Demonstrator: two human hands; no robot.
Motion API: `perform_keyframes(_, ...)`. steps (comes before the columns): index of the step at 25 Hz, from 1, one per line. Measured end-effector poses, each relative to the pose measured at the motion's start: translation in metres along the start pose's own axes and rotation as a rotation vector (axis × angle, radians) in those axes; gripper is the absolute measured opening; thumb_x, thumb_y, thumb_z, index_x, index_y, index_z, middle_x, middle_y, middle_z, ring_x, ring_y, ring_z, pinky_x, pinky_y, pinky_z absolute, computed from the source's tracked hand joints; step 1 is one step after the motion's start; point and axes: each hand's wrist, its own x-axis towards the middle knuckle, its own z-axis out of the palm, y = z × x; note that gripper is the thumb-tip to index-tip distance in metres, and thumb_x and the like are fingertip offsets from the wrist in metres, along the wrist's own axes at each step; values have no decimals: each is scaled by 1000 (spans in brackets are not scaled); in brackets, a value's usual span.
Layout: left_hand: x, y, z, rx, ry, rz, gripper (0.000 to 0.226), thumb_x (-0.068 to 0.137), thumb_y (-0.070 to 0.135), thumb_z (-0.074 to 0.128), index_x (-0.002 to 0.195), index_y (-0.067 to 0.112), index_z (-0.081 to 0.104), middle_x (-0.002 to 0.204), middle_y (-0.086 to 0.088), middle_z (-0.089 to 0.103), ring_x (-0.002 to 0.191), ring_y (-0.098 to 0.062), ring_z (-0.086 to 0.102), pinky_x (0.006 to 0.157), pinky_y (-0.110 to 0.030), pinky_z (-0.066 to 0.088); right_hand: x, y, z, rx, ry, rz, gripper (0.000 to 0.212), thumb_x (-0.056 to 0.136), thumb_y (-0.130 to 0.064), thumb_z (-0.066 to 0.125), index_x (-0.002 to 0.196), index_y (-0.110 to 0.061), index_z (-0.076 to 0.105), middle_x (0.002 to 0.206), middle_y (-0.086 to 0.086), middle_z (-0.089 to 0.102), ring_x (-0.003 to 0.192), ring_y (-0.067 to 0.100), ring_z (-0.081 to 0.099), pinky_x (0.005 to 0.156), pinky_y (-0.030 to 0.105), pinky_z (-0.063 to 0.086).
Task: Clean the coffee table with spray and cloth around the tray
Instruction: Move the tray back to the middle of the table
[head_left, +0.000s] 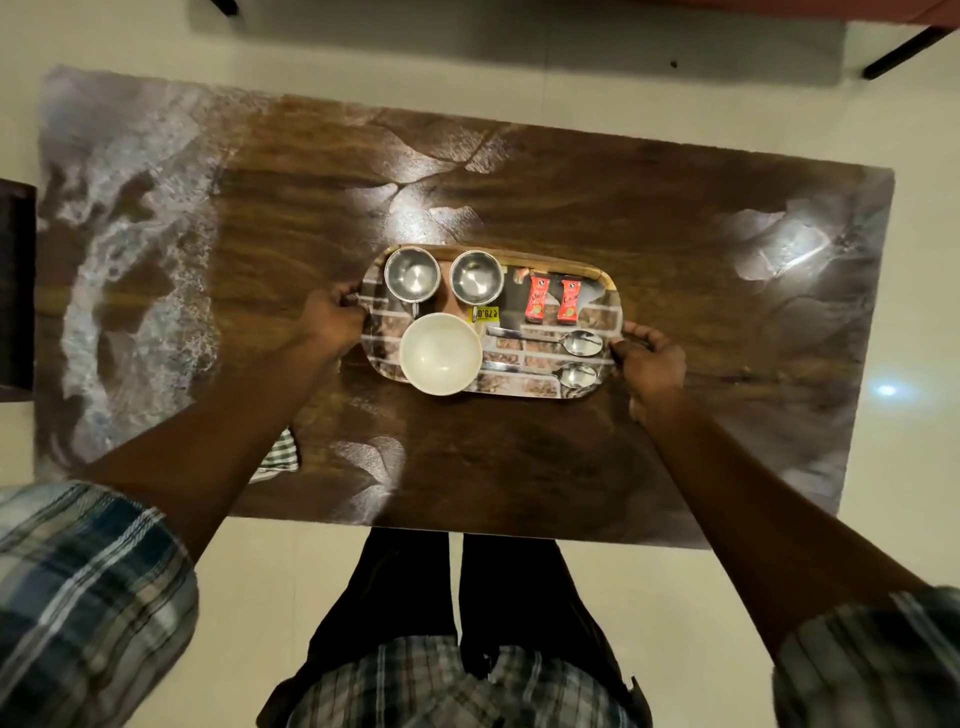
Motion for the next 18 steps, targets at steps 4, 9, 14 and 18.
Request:
perform_keyframes(4,8,-4,9,6,-21,9,46,99,-9,55,135,11,75,104,-6,78,81,-20,74,72,-29,69,3,3,3,3,31,1,26,99,7,66,123,-3,69,98,6,76,78,13,73,61,25,63)
perform_keyframes(9,38,-35,11,11,-38,10,48,80,20,64,125,23,80,112,-10,83,108,-37,79,96,-63,64,6,8,6,17,46,26,26,100,5,65,124,-5,69,103,9,77,79,15,74,67,28,65)
perform_keyframes(14,23,-16,9,28,-65,36,42,90,5,59,126,17,78,109,-12,79,107,-41,78,96,-65,63,9,12,8,43,47,18,26,101,5,64,124,-5,68,102,6,77,80,13,75,66,26,65)
perform_keyframes(18,18,-9,7,134,-15,37,32,95,2,65,124,13,74,104,-8,75,99,-33,74,93,-47,63,10,15,4,27,23,16,24,102,2,65,124,-6,68,103,6,77,79,11,75,61,21,62)
